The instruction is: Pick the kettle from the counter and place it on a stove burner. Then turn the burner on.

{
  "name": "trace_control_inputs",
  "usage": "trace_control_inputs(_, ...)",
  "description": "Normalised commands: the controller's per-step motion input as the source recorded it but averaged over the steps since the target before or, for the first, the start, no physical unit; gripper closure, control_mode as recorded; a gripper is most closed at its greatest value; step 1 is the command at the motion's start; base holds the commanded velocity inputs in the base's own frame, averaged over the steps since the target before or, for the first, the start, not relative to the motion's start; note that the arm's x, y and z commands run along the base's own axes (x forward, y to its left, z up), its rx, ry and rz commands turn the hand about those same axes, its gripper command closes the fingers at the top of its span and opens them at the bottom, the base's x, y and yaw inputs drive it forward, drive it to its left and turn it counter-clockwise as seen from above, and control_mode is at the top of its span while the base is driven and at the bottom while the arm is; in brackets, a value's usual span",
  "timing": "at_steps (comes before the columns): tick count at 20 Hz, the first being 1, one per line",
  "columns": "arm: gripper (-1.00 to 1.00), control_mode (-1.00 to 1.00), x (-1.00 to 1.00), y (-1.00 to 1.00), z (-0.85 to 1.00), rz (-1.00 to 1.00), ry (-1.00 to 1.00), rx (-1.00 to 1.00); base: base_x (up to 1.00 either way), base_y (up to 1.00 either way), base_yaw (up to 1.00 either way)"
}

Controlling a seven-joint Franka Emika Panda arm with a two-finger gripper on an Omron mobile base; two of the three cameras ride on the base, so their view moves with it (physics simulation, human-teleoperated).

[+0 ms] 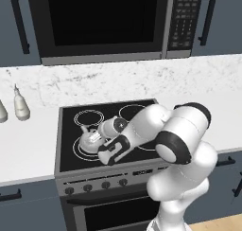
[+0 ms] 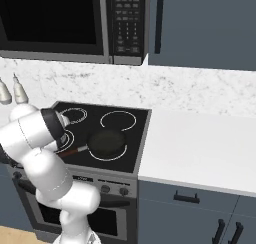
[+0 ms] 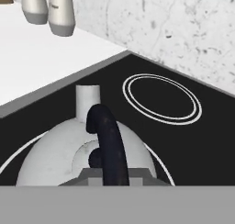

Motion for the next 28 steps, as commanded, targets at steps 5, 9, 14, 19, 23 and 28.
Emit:
trace_control_inputs(5, 1.0, -1.0, 0.15, 0.29, -0.01, 0.0, 0.0, -0.05, 0.0, 0.0, 0.0)
trace_control_inputs(9, -1.0, -1.0, 0.0, 0.02, 0.0, 0.0, 0.0, -0.01, 0.0, 0.0, 0.0)
trace_control_inputs(14, -1.0, -1.0, 0.0, 0.0, 0.0, 0.0, 0.0, 0.0, 0.0, 0.0, 0.0)
trace_control_inputs(19, -1.0, -1.0, 0.0, 0.01, 0.22, -0.02, 0.02, 0.0, 0.0, 0.0, 0.0)
trace_control_inputs(23, -1.0, -1.0, 0.0, 0.22, 0.84, -0.02, 0.02, -0.02, 0.0, 0.0, 0.0)
trace_control_inputs(28, -1.0, -1.0, -0.55, 0.26, 0.97, 0.0, -0.04, -0.06, 0.0, 0.0, 0.0)
